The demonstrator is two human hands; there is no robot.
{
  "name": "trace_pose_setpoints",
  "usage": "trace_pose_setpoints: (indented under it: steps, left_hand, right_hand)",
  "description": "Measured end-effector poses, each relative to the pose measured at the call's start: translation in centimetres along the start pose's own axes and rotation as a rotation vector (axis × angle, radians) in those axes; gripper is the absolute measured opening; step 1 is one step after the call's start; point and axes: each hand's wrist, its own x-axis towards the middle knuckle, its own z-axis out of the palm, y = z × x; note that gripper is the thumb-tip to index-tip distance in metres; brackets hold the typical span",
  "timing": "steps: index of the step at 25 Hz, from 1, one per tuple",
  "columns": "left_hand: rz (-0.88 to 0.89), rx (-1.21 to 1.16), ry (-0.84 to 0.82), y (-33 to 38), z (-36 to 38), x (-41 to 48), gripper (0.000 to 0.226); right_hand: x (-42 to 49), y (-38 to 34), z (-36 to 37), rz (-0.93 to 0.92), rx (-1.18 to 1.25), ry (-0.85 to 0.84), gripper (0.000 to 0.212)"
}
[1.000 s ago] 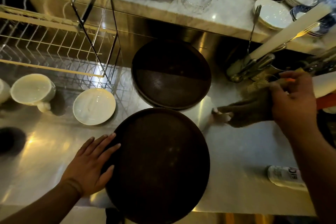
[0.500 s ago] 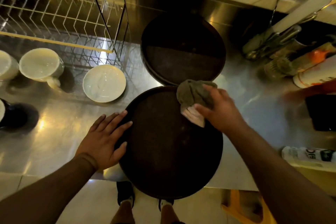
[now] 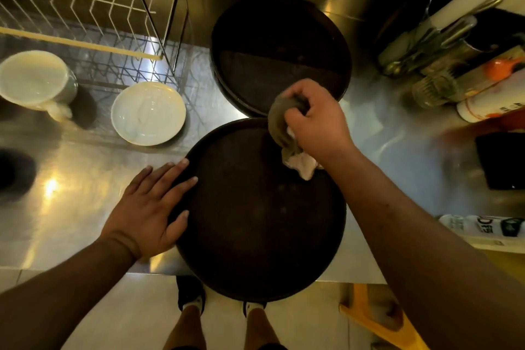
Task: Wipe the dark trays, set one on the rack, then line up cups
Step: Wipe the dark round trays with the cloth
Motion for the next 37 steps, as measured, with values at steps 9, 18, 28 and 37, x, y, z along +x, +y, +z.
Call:
trace_pose_setpoints:
  steps: [9, 18, 28, 37]
  left_hand:
    - [-0.009, 0.015, -0.031, 0.1, -0.2, 0.1, 0.067]
    - [0.014, 0.039, 0.046, 0.4, 0.0, 0.2, 0.065]
    - [0.002, -0.027, -0.005, 0.1, -0.4, 0.1, 0.069]
    - [0.003, -0.009, -0.012, 0.1, -0.6, 0.0, 0.068]
  right_hand:
    - [-1.6, -0.4, 7.3, -0.050, -0.623, -0.400, 0.059]
    - [-6.7, -4.8, 15.9, -0.339, -0.233, -0.266, 0.049]
    - [-4.0, 6.6, 3.6, -0.177, -0.577, -0.333, 0.045]
    - [-5.9, -1.3, 6.3, -0.105, -0.103, -0.078, 0.041]
